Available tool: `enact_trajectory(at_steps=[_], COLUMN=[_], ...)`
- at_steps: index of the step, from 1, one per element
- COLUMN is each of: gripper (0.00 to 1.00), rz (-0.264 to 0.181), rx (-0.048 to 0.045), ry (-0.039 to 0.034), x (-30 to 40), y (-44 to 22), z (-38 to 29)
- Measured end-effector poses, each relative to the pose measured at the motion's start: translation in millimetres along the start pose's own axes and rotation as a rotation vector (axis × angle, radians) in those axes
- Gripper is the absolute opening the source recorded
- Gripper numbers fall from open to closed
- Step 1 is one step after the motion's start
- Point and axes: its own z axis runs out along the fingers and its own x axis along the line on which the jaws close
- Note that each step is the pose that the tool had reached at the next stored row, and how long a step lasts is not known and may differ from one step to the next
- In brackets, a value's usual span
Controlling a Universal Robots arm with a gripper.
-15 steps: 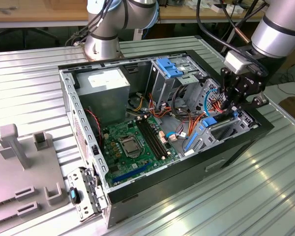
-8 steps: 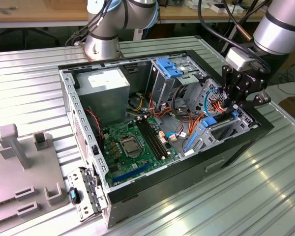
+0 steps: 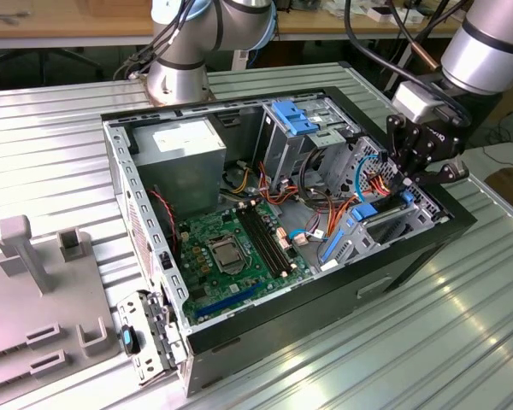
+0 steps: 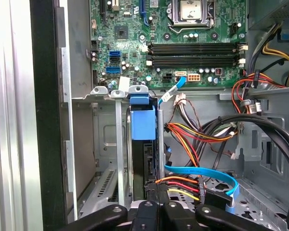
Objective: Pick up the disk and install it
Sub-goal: 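Insert the first disk wire, then insert the second disk wire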
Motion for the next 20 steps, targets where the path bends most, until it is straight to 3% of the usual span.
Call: enact_trajectory(at_steps=[13, 17, 20], gripper=[0.11, 0.11, 0.11], rz=[0.0, 0.0, 0.0], rx=[0.0, -0.0018, -0.0044], ry=[0.0004, 0.0001, 0.0002], x=[0.0, 0.1, 0.2], y=[-0.1, -0.4, -0.9], z=[-1.9, -6.9, -14.4])
